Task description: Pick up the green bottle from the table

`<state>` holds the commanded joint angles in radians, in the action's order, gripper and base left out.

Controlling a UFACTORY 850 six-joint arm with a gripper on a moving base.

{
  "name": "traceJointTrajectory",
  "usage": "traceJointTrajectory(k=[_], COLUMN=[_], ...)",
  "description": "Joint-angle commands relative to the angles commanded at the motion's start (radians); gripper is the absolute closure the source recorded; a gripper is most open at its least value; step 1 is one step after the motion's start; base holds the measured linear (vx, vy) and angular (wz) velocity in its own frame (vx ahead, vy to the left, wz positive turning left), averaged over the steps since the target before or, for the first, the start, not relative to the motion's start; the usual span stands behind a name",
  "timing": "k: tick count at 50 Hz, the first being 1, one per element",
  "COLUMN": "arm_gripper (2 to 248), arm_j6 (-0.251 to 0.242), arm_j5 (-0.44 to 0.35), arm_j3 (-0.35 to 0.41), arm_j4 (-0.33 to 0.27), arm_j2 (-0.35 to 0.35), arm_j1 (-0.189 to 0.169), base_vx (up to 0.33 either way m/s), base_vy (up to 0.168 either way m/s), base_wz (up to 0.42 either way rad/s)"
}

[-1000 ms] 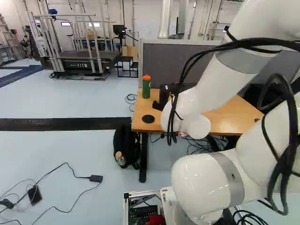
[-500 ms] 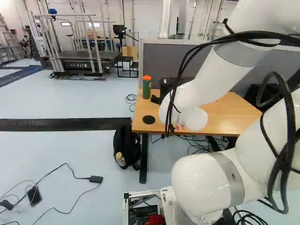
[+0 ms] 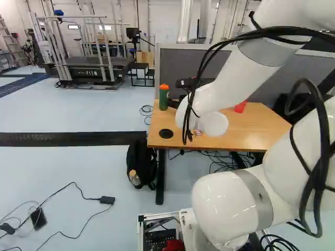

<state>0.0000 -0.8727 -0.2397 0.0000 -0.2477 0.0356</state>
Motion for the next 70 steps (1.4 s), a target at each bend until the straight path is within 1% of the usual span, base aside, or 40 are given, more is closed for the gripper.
traceJointTrajectory(k=[13, 32, 40, 62, 70], arm_gripper=[3, 3, 3, 3, 3], arm_j6=[0.000, 0.000, 0.000, 0.000, 0.000], arm_j5=[0.000, 0.006, 0.046, 0.190, 0.217], arm_j3=[-0.059, -0.166, -0.212, -0.333, -0.376], arm_j4=[0.000, 0.000, 0.000, 0.000, 0.000], arm_j2=[0.032, 0.101, 0.136, 0.256, 0.298], arm_j1=[0.011, 0.031, 0.038, 0.058, 0.061], base_vx=[0.000, 0.000, 0.000, 0.000, 0.000], base_vy=[0.000, 0.000, 0.000, 0.000, 0.000], base_wz=[0.000, 0.000, 0.000, 0.000, 0.000])
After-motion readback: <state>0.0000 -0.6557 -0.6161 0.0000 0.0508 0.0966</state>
